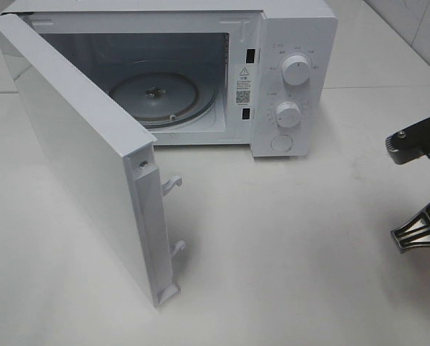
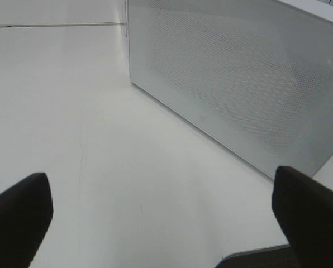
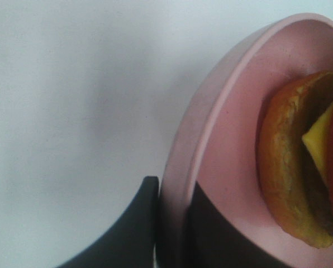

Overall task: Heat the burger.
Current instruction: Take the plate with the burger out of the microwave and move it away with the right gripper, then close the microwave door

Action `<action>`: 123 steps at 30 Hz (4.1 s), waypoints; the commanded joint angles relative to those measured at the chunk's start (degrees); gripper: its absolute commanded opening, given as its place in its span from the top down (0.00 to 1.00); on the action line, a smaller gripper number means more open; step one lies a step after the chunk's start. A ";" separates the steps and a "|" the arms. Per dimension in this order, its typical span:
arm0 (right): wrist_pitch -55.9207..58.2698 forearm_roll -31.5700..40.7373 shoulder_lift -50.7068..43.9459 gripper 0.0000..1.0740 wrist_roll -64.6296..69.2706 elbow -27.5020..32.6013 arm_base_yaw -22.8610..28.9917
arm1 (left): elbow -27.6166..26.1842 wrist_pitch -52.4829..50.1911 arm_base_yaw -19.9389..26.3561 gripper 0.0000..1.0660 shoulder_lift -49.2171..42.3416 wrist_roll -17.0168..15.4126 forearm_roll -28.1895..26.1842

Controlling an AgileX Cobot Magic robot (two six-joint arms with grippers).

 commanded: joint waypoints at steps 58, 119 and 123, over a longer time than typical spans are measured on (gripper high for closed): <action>-9.45 0.86 14.67 0.51 8.42 -2.12 -0.11 | 0.17 -0.52 0.17 0.06 -0.97 -0.11 0.52; 7.91 44.40 -59.87 0.29 -48.01 1.78 -21.08 | 0.17 -0.52 0.17 0.06 -0.97 -0.11 0.52; 7.68 44.52 -67.32 0.29 -47.44 3.90 -25.27 | 0.17 -0.52 0.17 0.06 -0.97 -0.11 0.52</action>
